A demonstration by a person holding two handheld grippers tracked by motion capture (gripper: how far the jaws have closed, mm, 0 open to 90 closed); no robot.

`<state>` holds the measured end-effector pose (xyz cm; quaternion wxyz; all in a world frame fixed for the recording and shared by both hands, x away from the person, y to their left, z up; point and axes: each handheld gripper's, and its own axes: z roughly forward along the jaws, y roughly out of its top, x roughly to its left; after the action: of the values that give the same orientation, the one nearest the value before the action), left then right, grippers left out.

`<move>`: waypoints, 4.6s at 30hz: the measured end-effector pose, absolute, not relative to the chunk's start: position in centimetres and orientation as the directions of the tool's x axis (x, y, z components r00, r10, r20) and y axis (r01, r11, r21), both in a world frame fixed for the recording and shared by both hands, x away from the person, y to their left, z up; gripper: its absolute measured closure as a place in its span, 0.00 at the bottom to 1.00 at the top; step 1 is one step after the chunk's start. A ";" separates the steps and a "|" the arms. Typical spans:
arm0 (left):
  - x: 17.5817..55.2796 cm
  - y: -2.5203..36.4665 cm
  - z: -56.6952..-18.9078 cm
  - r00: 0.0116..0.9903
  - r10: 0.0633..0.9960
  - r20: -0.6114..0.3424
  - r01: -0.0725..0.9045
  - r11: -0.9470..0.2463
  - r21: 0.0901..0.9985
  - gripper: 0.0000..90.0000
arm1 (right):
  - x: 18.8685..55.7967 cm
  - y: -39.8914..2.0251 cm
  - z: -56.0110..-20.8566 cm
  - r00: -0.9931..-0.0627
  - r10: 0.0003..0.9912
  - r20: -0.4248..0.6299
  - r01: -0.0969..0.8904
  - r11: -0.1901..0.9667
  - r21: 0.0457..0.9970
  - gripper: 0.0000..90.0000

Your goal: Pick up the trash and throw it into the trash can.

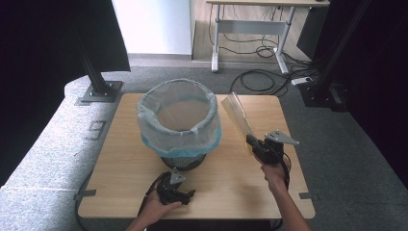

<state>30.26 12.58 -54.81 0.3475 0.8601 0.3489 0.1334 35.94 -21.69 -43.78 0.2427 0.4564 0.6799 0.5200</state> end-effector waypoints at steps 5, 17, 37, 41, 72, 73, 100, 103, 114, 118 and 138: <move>30.3 12.6 -54.8 0.721 0.693 -0.012 0.507 -0.515 0.692 0.16 | 35.8 -21.7 -43.4 -0.470 0.871 0.145 0.358 0.038 0.933 0.97; 30.3 12.6 -54.8 0.722 0.692 -0.010 0.506 -0.519 0.688 0.16 | 35.2 -22.0 -41.4 -0.480 0.861 0.166 0.307 -0.012 0.952 0.98; 30.3 12.6 -54.8 0.722 0.692 -0.009 0.507 -0.519 0.688 0.16 | 34.8 -21.1 -37.1 -0.517 0.840 0.165 0.228 -0.050 0.972 0.98; 30.3 12.6 -54.8 0.721 0.693 -0.012 0.509 -0.517 0.688 0.16 | 35.0 -20.1 -35.7 -0.530 0.835 0.152 0.212 -0.043 0.976 0.98; 30.3 12.6 -54.8 0.726 0.688 -0.007 0.504 -0.525 0.686 0.16 | 40.4 -8.4 -30.4 -0.629 0.771 0.104 0.203 0.033 0.979 0.97; 30.3 12.6 -54.8 0.726 0.687 -0.007 0.503 -0.525 0.687 0.16 | 40.5 -8.0 -30.4 -0.632 0.768 0.106 0.206 0.034 0.978 0.97; 30.2 12.6 -54.8 0.728 0.686 -0.007 0.502 -0.526 0.687 0.16 | 40.5 -5.1 -30.8 -0.593 0.803 -0.061 0.173 0.202 0.964 0.32; 30.2 12.6 -54.8 0.728 0.686 -0.007 0.502 -0.526 0.687 0.16 | 40.0 -6.0 -31.0 -0.594 0.803 -0.047 0.178 0.188 0.966 0.32; 30.2 12.6 -54.8 0.727 0.686 -0.006 0.502 -0.526 0.687 0.16 | 37.4 -10.3 -31.4 -0.579 0.815 0.006 0.172 0.116 0.978 0.32; 30.2 12.6 -54.8 0.728 0.686 -0.007 0.503 -0.526 0.686 0.16 | 36.5 -12.1 -31.9 -0.569 0.822 0.014 0.168 0.100 0.981 0.32; 30.2 12.6 -54.8 0.726 0.687 -0.010 0.503 -0.522 0.689 0.16 | 34.0 -19.1 -38.0 -0.514 0.856 0.055 0.230 0.076 0.970 0.32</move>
<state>30.16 12.62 -54.79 0.3461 0.8622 0.3453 0.1329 33.98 -19.07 -37.99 0.2853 0.4017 0.6758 0.5482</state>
